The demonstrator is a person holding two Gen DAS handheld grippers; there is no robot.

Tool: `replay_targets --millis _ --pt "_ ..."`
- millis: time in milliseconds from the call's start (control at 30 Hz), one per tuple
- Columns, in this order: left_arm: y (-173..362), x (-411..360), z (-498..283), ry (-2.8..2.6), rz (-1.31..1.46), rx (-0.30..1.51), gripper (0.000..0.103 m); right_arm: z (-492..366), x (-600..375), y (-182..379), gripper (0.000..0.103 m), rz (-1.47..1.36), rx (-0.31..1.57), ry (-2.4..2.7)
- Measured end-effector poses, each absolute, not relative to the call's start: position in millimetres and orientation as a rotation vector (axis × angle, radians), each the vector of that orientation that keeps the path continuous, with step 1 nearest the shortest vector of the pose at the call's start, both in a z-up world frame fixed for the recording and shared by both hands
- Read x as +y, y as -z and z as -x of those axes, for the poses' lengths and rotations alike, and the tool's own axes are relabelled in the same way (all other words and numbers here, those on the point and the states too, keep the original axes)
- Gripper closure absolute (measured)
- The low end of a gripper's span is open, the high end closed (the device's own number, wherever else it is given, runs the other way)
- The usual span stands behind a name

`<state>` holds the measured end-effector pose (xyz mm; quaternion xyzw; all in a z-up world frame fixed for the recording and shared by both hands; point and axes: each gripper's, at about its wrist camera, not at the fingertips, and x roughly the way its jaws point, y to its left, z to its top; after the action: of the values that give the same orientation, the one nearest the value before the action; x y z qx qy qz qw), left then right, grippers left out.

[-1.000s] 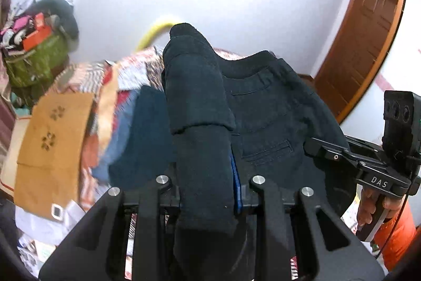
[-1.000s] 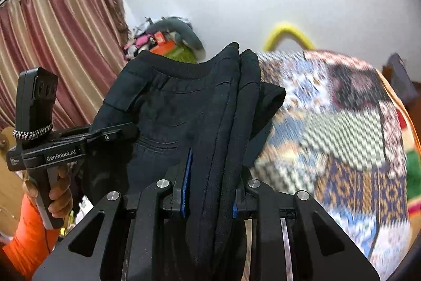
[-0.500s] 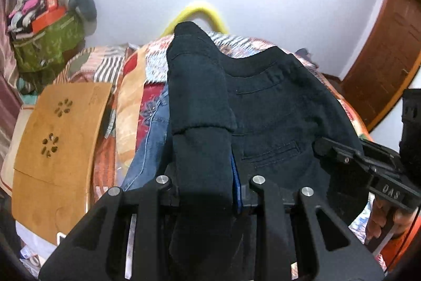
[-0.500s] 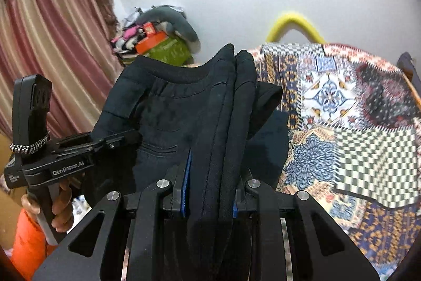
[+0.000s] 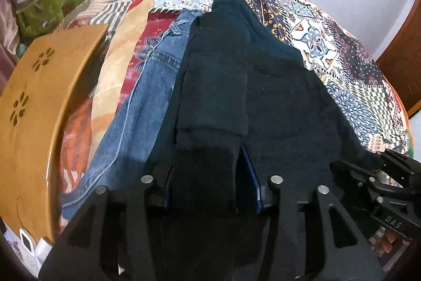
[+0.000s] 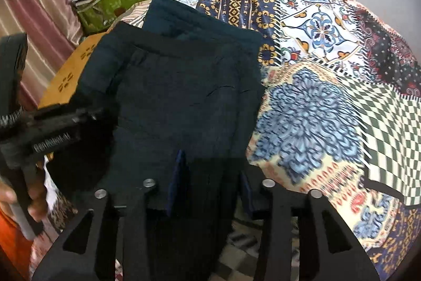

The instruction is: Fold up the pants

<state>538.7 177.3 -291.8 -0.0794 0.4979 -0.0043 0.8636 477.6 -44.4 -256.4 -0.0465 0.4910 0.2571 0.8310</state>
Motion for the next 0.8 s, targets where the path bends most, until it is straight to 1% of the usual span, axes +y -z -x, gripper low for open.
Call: replay_targets --millis 100,267,367,567,700,800 --pt "276.0 176.0 -523.1 -0.019 0.152 1.046 0.057 -461.6 -54.4 236.8 0.065 0.114 0.998 -0.536" --pt "222.3 170.9 -486.1 -0.052 0.099 0.985 0.057 -428.0 -77.7 179.0 0.065 0.081 0.875 -0.561" --pt "174.9 164.2 -447.4 -0.035 0.074 0.911 0.057 -399.2 -90.3 136.6 0.065 0.071 0.78 -0.583" --pt "72.3 137.4 -352.5 0.009 0.035 0.706 0.057 -318.0 -115.8 51.3 0.065 0.048 0.567 -0.624" --pt "20.3 115.4 -286.5 0.015 -0.005 0.572 0.057 -258.3 -127.2 9.7 0.065 0.037 0.436 -0.66" --pt "-2.0 101.5 -237.4 0.012 -0.03 0.489 0.057 -220.2 -132.8 -7.9 0.065 0.029 0.35 -0.67"
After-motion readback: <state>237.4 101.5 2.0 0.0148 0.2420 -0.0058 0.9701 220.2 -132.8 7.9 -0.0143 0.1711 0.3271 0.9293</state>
